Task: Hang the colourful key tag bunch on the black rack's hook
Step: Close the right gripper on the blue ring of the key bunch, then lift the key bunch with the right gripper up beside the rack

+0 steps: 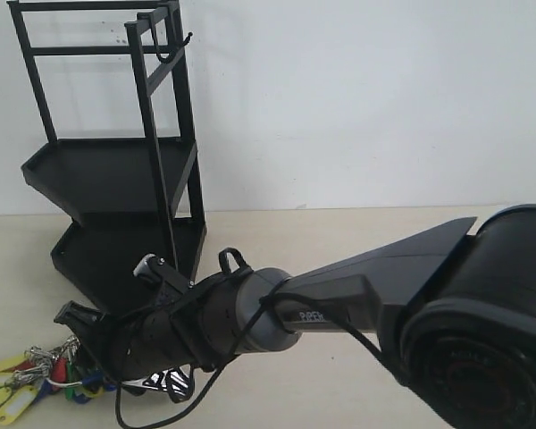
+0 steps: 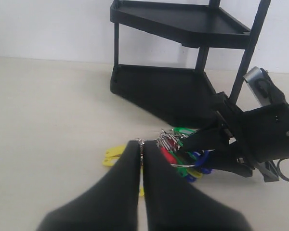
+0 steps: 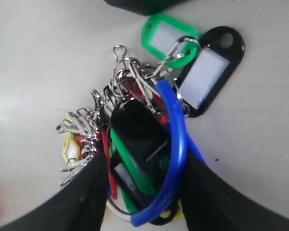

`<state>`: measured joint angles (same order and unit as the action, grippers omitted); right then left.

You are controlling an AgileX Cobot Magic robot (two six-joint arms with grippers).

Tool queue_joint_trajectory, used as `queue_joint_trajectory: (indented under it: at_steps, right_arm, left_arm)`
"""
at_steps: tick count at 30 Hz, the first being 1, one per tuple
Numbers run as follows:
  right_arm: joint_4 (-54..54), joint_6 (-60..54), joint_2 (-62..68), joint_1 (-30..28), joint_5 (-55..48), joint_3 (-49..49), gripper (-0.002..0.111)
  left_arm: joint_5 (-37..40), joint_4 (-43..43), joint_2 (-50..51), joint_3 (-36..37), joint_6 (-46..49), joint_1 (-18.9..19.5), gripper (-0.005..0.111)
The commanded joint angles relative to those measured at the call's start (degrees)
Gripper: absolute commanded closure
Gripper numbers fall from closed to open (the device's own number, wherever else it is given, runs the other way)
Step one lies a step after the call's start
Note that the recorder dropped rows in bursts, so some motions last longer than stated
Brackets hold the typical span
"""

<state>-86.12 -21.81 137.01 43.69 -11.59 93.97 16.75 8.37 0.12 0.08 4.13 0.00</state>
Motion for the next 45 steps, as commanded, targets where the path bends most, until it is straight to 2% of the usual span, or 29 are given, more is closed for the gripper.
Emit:
queue_joint_trajectory:
  at_steps: [1,2,4,7,8,13,16,27,38,41,43,45]
  right_arm:
    - [0.7,0.3,1.0,0.3,-0.3,0.5,0.063]
    - [0.7,0.3,1.0,0.3,-0.2,0.5,0.064]
    - [0.7,0.4,0.8,0.3,0.1,0.5,0.072]
    - [1.0,0.4,0.8,0.3,0.1,0.5,0.096]
    - [1.2,0.4,0.8,0.3,0.0,0.5,0.108]
    - [2.5,-0.1,-1.0,0.3,-0.7,0.5,0.108]
    - [7.8,0.1,-5.8,0.3,-1.7,0.1,0.108]
    - [19.3,-0.9,-25.3,0.3,-0.3,-15.3,0.108]
    - [26.1,-3.6,-43.4,0.3,-0.7,-24.3,0.108]
    - [31.9,-3.8,-47.3,-0.2,1.2,-26.1,0.108]
    - [32.9,-0.5,-48.5,-1.7,3.2,-27.3,0.108]
    - [33.1,3.0,-48.6,-3.4,0.6,-27.9,0.108]
  left_arm:
    - [-0.5,-0.3,-0.1,-0.1,0.2,0.0,0.102]
    - [-0.5,-0.3,-0.1,-0.1,0.2,0.0,0.102]
    - [-0.5,-0.3,-0.1,-0.1,0.2,0.0,0.102]
    - [-0.5,-0.3,-0.1,-0.1,0.2,0.0,0.102]
    - [-0.5,-0.3,-0.1,-0.1,0.2,0.0,0.102]
    - [-0.5,-0.3,-0.1,-0.1,0.2,0.0,0.102]
    - [-0.5,-0.3,-0.1,-0.1,0.2,0.0,0.102]
    - [-0.5,-0.3,-0.1,-0.1,0.2,0.0,0.102]
    - [-0.5,-0.3,-0.1,-0.1,0.2,0.0,0.102]
    - [-0.5,-0.3,-0.1,-0.1,0.2,0.0,0.102]
    - [-0.5,-0.3,-0.1,-0.1,0.2,0.0,0.102]
    - [-0.5,-0.3,-0.1,-0.1,0.2,0.0,0.102]
